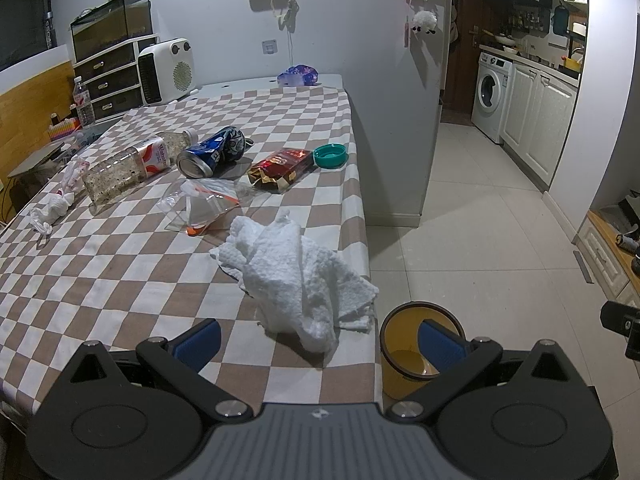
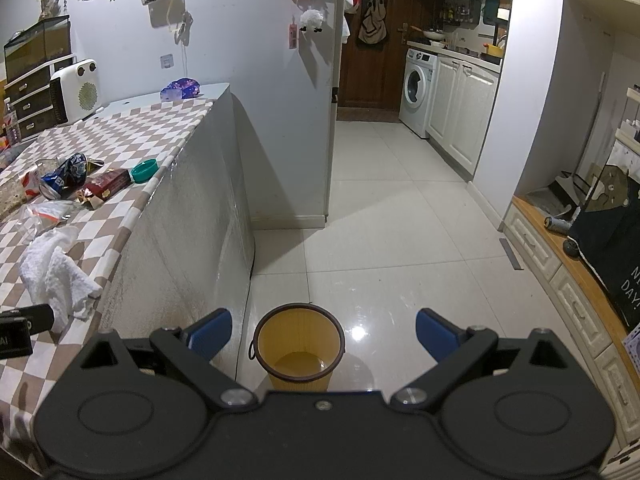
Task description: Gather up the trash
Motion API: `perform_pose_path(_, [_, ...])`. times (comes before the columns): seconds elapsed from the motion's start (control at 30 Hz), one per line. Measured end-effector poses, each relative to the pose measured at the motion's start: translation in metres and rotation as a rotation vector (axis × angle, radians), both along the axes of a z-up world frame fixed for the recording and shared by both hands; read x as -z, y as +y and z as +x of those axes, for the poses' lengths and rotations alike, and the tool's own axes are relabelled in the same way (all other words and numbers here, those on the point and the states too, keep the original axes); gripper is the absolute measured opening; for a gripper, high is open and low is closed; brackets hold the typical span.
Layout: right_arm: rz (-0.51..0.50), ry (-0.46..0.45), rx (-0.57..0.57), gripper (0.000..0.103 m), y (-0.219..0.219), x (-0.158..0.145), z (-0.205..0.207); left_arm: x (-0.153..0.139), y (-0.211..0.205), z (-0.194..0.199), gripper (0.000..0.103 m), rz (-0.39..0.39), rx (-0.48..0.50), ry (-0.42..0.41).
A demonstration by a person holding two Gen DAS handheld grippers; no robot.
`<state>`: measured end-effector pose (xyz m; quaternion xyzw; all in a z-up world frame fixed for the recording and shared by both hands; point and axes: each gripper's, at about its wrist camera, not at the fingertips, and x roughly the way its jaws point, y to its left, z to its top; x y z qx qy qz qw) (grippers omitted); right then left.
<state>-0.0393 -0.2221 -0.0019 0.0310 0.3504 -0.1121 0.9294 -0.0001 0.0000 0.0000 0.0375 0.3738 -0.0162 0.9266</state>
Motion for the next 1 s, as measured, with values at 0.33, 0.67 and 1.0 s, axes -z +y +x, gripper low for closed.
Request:
perform_pose_path(0.33, [0.0,0.0,-0.001,0.099,0.0003,-0.0006,-0.0001,0.0,0.0,0.0,0.103,-0.002,0.0,0.0])
perform_pose_path(0.67, [0.0,-0.001,-0.002,0.099,0.0001,-0.0005,-0.0003,0.0,-0.0004,0.0001,0.103,-0.002,0.001,0.0])
perform_pose_path(1.0, [0.0,-0.001,-0.002,0.099,0.0007,0.0,0.0,0.0013,-0.0072,0.0003,0.103,-0.003,0.001,0.002])
